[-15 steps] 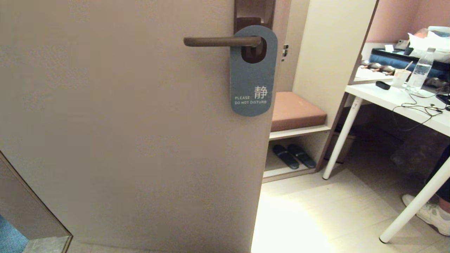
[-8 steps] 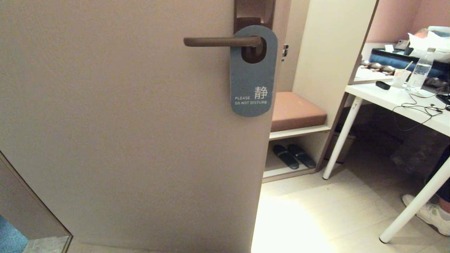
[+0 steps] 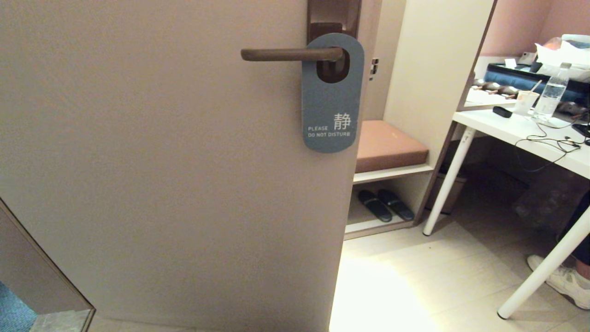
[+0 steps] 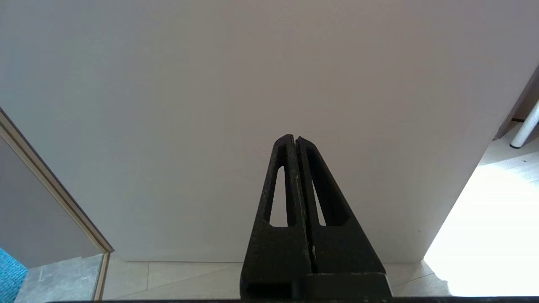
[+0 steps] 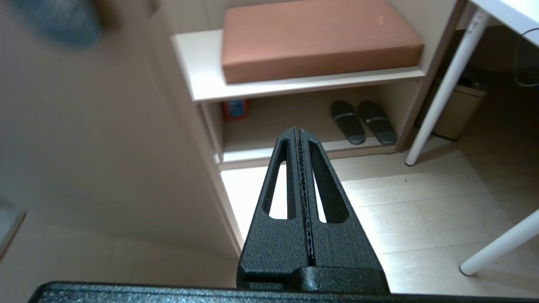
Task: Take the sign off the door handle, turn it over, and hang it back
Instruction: Take down the sign
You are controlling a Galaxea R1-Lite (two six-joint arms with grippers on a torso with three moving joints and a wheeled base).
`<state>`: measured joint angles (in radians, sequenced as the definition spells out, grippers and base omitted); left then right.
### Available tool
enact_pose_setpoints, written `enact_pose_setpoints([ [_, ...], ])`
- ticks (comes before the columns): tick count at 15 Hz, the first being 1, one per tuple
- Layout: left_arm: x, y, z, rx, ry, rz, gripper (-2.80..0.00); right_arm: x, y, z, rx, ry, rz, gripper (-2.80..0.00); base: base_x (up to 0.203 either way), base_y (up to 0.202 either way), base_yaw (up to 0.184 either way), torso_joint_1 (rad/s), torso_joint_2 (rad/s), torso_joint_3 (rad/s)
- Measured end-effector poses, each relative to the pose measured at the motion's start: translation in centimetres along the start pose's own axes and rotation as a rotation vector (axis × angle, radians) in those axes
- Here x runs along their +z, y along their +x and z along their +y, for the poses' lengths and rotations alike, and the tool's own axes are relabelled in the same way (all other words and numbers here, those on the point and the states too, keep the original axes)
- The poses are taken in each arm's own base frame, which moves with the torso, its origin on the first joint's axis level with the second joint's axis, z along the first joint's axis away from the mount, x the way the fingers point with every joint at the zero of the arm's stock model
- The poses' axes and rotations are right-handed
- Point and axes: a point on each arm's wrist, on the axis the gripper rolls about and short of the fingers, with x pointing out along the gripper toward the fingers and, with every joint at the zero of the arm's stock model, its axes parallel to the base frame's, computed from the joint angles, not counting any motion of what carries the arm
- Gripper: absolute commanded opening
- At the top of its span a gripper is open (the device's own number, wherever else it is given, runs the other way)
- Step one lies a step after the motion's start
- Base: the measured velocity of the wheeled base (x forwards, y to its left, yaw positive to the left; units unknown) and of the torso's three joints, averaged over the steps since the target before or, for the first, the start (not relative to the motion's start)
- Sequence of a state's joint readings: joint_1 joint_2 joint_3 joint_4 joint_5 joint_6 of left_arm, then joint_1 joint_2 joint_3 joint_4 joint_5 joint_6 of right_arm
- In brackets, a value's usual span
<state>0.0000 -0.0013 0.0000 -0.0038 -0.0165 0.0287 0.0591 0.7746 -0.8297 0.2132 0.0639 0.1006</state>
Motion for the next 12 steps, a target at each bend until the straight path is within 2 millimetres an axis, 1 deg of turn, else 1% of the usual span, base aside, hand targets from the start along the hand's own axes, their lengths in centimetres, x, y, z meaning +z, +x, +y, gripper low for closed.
enact_pose_setpoints([
  [3, 0.0, 0.0, 0.0, 0.0, 0.0, 0.0, -2.8, 2.7, 3.2, 0.0, -0.025, 0.024, 0.007, -2.8, 0.0, 0.0, 0.0, 0.0, 0.0, 0.0],
  [5, 0.0, 0.0, 0.0, -0.001, 0.001, 0.0, -2.8, 4.8, 4.8, 0.1, -0.015, 0.022, -0.009, -2.8, 0.0, 0.0, 0.0, 0.0, 0.0, 0.0],
  [7, 0.0, 0.0, 0.0, 0.0, 0.0, 0.0, -2.8, 6.6, 6.0, 0.3, 0.038, 0.019, -0.026, -2.8, 0.0, 0.0, 0.0, 0.0, 0.0, 0.0],
  [10, 0.0, 0.0, 0.0, 0.0, 0.0, 0.0, -2.8, 8.8, 7.2, 1.0, 0.266, -0.019, -0.042, -2.8, 0.0, 0.0, 0.0, 0.0, 0.0, 0.0],
  [12, 0.0, 0.0, 0.0, 0.0, 0.0, 0.0, -2.8, 9.4, 7.5, 1.5, 0.481, -0.063, -0.037, -2.8, 0.0, 0.0, 0.0, 0.0, 0.0, 0.0],
])
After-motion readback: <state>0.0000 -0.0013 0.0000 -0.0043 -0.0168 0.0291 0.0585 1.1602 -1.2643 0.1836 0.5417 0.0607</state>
